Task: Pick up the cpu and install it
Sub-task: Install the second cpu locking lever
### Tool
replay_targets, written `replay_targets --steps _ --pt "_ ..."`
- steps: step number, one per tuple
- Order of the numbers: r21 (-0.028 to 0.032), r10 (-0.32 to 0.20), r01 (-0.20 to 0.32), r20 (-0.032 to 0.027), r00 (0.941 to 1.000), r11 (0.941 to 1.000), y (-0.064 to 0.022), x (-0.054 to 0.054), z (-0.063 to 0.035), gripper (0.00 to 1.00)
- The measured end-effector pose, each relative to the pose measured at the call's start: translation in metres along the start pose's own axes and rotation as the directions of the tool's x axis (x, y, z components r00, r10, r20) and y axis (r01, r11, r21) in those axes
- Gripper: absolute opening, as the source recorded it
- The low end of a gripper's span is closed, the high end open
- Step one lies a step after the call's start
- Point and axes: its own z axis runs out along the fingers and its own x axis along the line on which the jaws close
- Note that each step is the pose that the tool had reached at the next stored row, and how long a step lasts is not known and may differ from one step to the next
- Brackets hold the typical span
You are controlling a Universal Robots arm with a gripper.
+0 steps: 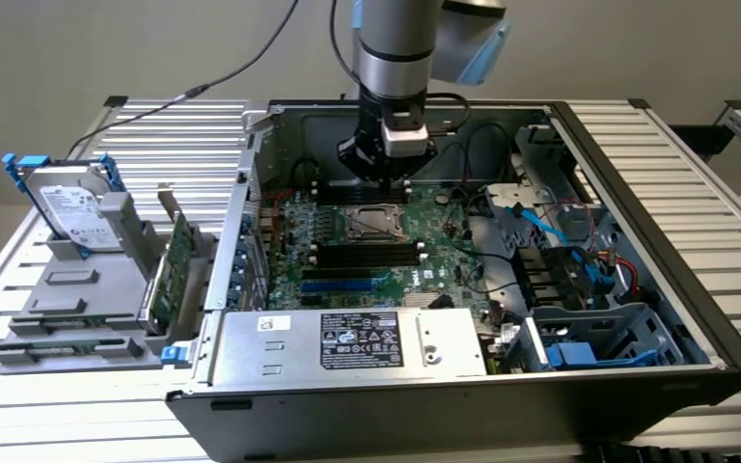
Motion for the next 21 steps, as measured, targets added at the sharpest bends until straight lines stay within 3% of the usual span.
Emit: replay_targets --steps 4,8,11,14,17,21 --pt "-0.0019 0.0 0.0 0.0005 1.0 1.0 0.0133 -0.001 -0.0028 0.11" --pt "-0.0082 0.0 0.0 0.0016 1.0 1.0 0.0258 -0.002 -0.0042 0.11" --pt "-0.0171 0.0 0.0 0.0024 1.0 0.9999 0.0326 -0.003 -0.0047 0.11" --pt "-0.0299 0.0 0.0 0.0032 1.0 0.9996 0.0366 -0.006 -0.005 0.11" --pt "-0.0415 0.0 0.0 0.004 1.0 0.9991 0.0379 -0.009 -0.0052 0.11" --pt "-0.052 0.0 0.0 0.0047 1.0 0.9986 0.0388 -0.015 -0.0052 0.11"
